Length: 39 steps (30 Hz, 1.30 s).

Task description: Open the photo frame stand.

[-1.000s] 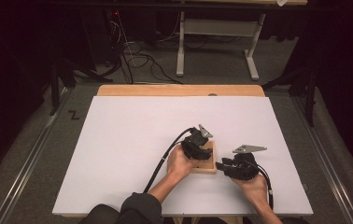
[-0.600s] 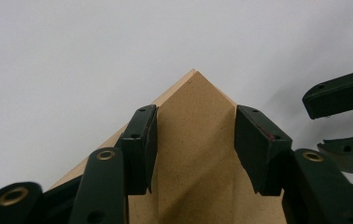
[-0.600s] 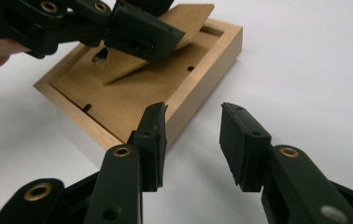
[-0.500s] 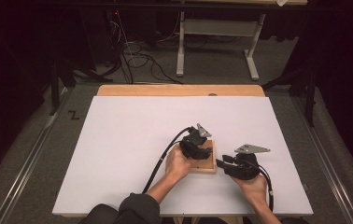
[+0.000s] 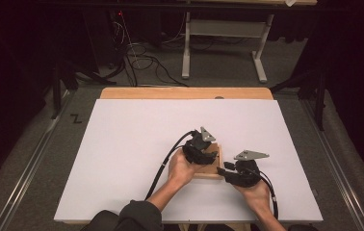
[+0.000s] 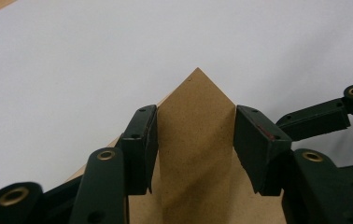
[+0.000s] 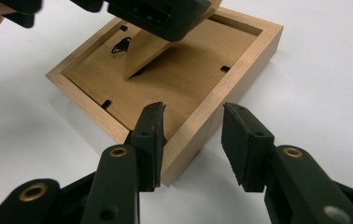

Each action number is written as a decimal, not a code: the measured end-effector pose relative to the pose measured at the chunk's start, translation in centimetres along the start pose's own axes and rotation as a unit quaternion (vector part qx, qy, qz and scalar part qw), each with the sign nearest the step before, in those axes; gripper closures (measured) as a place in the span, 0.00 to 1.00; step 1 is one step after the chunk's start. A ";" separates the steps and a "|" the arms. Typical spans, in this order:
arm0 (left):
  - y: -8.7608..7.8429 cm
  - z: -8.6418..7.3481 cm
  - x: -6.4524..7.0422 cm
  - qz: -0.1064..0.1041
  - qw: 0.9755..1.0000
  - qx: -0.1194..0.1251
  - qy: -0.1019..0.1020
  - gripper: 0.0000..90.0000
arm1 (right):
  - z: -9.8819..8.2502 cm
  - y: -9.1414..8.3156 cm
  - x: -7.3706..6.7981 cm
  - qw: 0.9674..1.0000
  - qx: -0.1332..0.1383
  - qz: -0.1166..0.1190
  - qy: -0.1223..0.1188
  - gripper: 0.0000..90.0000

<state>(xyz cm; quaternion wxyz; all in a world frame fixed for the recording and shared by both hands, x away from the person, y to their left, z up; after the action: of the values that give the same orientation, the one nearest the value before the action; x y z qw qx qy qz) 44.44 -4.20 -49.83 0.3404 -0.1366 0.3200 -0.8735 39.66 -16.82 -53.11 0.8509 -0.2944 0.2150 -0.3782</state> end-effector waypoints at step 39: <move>1.1 -1.4 0.0 -0.004 1.000 -0.029 -0.010 0.57 | -0.1 0.1 0.2 1.000 0.003 0.007 0.007 0.66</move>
<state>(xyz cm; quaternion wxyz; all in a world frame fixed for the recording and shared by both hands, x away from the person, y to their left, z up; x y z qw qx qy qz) 44.38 -4.15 -51.67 0.3358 -0.1564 0.3415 -0.8638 39.77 -16.97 -53.30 0.8529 -0.2876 0.2213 -0.3753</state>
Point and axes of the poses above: each handheld gripper's, and its own axes: y roughly forward along the jaws, z roughly out of its top, x roughly to its right, the point moved 6 cm from there along y, roughly forward along the jaws, and after that the axes turned 2 degrees about x, right-handed, at the moved point
